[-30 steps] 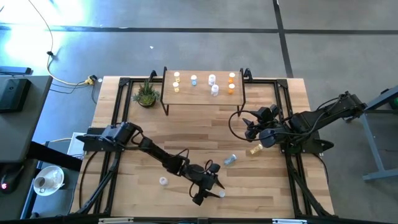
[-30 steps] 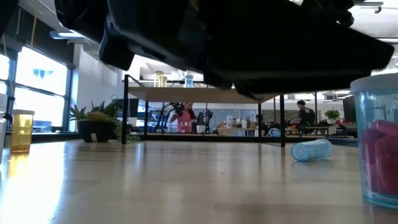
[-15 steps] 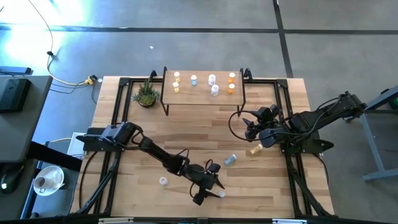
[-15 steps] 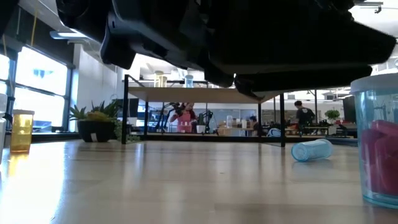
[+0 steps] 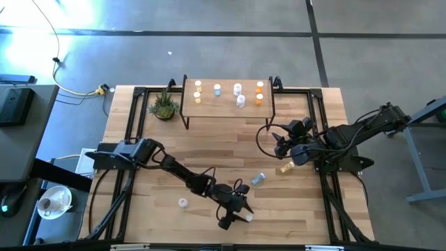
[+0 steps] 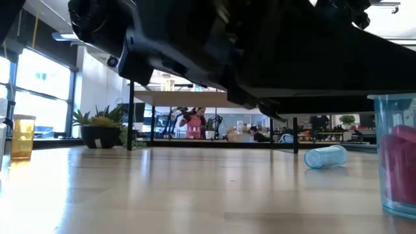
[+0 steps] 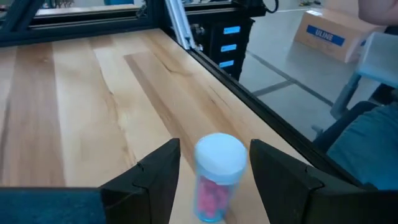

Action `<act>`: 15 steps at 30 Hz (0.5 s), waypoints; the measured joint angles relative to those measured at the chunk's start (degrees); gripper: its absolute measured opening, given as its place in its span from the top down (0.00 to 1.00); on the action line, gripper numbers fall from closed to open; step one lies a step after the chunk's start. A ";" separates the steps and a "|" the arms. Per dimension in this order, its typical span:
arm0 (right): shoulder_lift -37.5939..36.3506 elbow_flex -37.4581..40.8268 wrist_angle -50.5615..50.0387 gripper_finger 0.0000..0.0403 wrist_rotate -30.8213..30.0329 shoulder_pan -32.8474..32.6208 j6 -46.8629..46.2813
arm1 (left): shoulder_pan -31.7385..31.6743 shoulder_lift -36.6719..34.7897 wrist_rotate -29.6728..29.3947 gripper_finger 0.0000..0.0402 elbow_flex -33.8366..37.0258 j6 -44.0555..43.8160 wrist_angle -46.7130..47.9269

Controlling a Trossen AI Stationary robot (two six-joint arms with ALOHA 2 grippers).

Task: Pick and place medicine bottles onto shelf by color
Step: Put the bottom blue pill bottle on the shelf

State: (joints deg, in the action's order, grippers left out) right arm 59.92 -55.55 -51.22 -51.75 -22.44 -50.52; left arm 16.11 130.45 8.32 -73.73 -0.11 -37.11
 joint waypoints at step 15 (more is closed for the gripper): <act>0.02 0.00 -0.09 0.48 0.13 -0.01 0.00 | -0.42 -0.02 0.87 0.76 0.00 -0.75 0.01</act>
State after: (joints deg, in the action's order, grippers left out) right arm 59.94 -55.55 -51.31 -51.62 -22.44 -50.52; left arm 15.70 130.43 9.19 -73.73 -0.86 -37.10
